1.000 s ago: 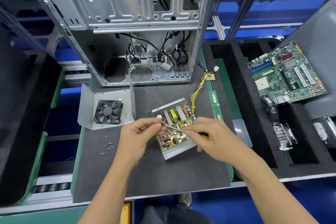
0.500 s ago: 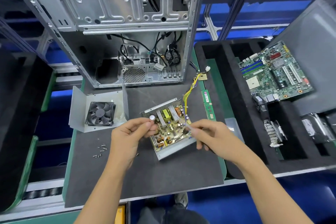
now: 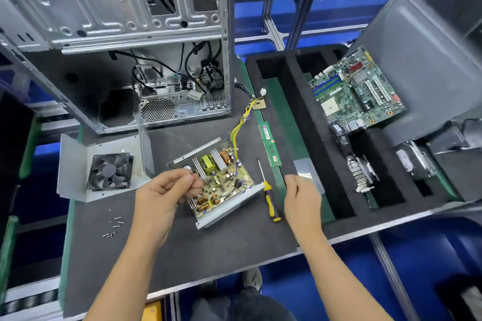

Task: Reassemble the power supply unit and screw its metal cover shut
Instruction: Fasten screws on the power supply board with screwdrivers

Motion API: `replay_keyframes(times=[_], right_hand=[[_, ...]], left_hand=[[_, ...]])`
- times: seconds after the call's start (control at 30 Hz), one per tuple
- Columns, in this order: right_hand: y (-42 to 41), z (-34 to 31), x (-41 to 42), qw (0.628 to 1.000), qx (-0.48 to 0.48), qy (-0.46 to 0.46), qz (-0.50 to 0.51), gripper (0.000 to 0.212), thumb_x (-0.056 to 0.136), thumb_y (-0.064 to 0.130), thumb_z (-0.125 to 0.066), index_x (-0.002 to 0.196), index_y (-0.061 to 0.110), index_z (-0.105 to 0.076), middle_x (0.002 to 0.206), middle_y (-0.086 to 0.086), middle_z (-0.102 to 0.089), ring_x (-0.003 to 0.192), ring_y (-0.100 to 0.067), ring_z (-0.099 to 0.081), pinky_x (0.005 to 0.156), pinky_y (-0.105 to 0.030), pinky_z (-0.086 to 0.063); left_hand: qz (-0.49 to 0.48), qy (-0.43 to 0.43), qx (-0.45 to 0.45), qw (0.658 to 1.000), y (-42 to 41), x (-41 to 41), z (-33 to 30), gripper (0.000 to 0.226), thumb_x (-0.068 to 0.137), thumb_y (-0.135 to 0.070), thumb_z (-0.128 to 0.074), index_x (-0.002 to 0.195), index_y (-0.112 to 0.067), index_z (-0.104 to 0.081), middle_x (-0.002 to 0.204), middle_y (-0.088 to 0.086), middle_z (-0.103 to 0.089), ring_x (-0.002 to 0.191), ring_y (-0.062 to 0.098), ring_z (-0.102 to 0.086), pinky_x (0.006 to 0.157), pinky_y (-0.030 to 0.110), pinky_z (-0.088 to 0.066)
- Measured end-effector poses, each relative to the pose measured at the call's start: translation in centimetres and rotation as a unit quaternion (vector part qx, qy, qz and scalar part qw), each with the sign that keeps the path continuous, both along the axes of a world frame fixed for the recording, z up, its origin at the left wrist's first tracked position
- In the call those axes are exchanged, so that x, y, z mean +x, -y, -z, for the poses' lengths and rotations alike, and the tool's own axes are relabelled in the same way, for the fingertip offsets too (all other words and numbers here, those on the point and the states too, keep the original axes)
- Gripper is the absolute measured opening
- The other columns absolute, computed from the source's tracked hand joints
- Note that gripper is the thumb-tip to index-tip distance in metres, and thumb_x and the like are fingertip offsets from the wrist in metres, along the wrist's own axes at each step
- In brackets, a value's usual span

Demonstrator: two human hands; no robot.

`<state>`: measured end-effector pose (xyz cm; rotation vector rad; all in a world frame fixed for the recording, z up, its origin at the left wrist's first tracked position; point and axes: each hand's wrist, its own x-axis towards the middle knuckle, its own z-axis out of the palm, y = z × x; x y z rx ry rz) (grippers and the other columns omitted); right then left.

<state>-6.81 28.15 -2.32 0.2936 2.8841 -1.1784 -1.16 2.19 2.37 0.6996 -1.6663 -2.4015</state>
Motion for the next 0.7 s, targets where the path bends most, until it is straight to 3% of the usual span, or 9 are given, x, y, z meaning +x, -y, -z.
replay_keyframes(times=[0.1, 0.23, 0.37, 0.43, 0.47, 0.53, 0.6, 0.67, 0.7], right_hand=[[-5.0, 0.3, -1.6, 0.989, 0.097, 0.076, 0.087, 0.020, 0.100, 0.014, -0.049, 0.102, 0.007, -0.068, 0.098, -0.018, -0.063, 0.090, -0.037, -0.056, 0.071, -0.037, -0.039], [-7.2, 3.1, -3.9, 0.916, 0.198, 0.348, -0.030, 0.032, 0.099, 0.025, -0.052, 0.118, 0.001, -0.062, 0.123, -0.024, -0.058, 0.110, -0.039, -0.059, 0.083, -0.037, -0.047], [-7.4, 4.6, -5.3, 0.889, 0.220, 0.390, -0.096, 0.039, 0.100, 0.014, -0.040, 0.137, 0.006, -0.052, 0.136, -0.019, -0.053, 0.125, -0.035, -0.051, 0.098, -0.034, -0.043], [-7.5, 4.2, -5.4, 0.886, 0.220, 0.385, -0.133, 0.035, 0.102, 0.020, -0.041, 0.131, 0.010, -0.057, 0.132, -0.018, -0.056, 0.122, -0.035, -0.053, 0.096, -0.034, -0.044], [-7.8, 3.9, -5.2, 0.893, 0.201, 0.381, -0.131, 0.030, 0.103, 0.025, -0.043, 0.118, 0.008, -0.062, 0.123, -0.020, -0.060, 0.115, -0.035, -0.056, 0.090, -0.034, -0.045], [-8.4, 3.0, -4.7, 0.929, 0.132, 0.328, -0.108, 0.029, 0.102, 0.031, -0.046, 0.087, 0.011, -0.060, 0.099, -0.016, -0.063, 0.101, -0.034, -0.060, 0.081, -0.035, -0.044], [-8.2, 0.8, -4.2, 0.969, 0.035, 0.238, -0.055, 0.029, 0.101, 0.036, -0.044, 0.077, 0.025, -0.058, 0.082, -0.001, -0.064, 0.087, -0.026, -0.064, 0.079, -0.035, -0.049], [-6.9, -2.4, -3.0, 0.990, -0.076, 0.120, -0.022, 0.037, 0.100, 0.035, -0.042, 0.068, 0.039, -0.061, 0.063, 0.014, -0.055, 0.061, -0.003, -0.051, 0.063, -0.023, -0.044], [-5.9, -3.9, -2.4, 0.989, -0.128, 0.061, -0.036, 0.039, 0.099, 0.032, -0.043, 0.067, 0.039, -0.063, 0.058, 0.013, -0.048, 0.053, -0.002, -0.040, 0.055, -0.018, -0.038]], left_hand=[[0.000, -0.002, -0.009, 1.000, -0.4, -0.3, -0.2, 0.013, 0.076, -0.016, -0.073, 0.088, -0.013, -0.079, 0.086, 0.017, -0.075, 0.078, 0.025, -0.074, 0.073, 0.026, -0.060], [0.010, -0.016, -0.007, 1.000, -1.3, -0.7, -0.4, 0.012, 0.078, -0.016, -0.071, 0.087, -0.017, -0.079, 0.086, 0.015, -0.075, 0.080, 0.023, -0.074, 0.074, 0.025, -0.059], [0.005, -0.015, 0.005, 1.000, -1.7, -0.6, -0.4, 0.012, 0.078, -0.015, -0.071, 0.088, -0.016, -0.079, 0.087, 0.016, -0.075, 0.080, 0.024, -0.074, 0.074, 0.026, -0.059], [0.006, -0.012, 0.005, 1.000, -1.7, -0.5, -0.3, 0.013, 0.078, -0.015, -0.071, 0.088, -0.016, -0.079, 0.087, 0.015, -0.075, 0.080, 0.023, -0.074, 0.074, 0.026, -0.059], [0.006, -0.010, 0.007, 1.000, -1.8, -0.5, -0.3, 0.013, 0.078, -0.015, -0.071, 0.089, -0.017, -0.079, 0.087, 0.015, -0.075, 0.080, 0.023, -0.074, 0.074, 0.026, -0.059], [0.005, -0.010, 0.016, 1.000, -1.9, -0.4, -0.4, 0.013, 0.078, -0.015, -0.071, 0.089, -0.015, -0.079, 0.087, 0.015, -0.075, 0.079, 0.023, -0.074, 0.074, 0.026, -0.059], [0.004, -0.008, 0.023, 1.000, -2.0, -0.3, -0.6, 0.013, 0.078, -0.014, -0.071, 0.089, -0.012, -0.078, 0.087, 0.016, -0.075, 0.078, 0.023, -0.073, 0.072, 0.025, -0.058], [0.004, -0.007, 0.032, 0.999, -2.3, -0.4, -0.7, 0.012, 0.078, -0.012, -0.071, 0.088, -0.011, -0.078, 0.086, 0.017, -0.075, 0.077, 0.023, -0.073, 0.071, 0.025, -0.058], [0.003, -0.008, 0.041, 0.999, -2.5, -0.4, -0.9, 0.012, 0.077, -0.011, -0.071, 0.086, -0.011, -0.078, 0.086, 0.018, -0.075, 0.077, 0.024, -0.074, 0.070, 0.025, -0.058]])
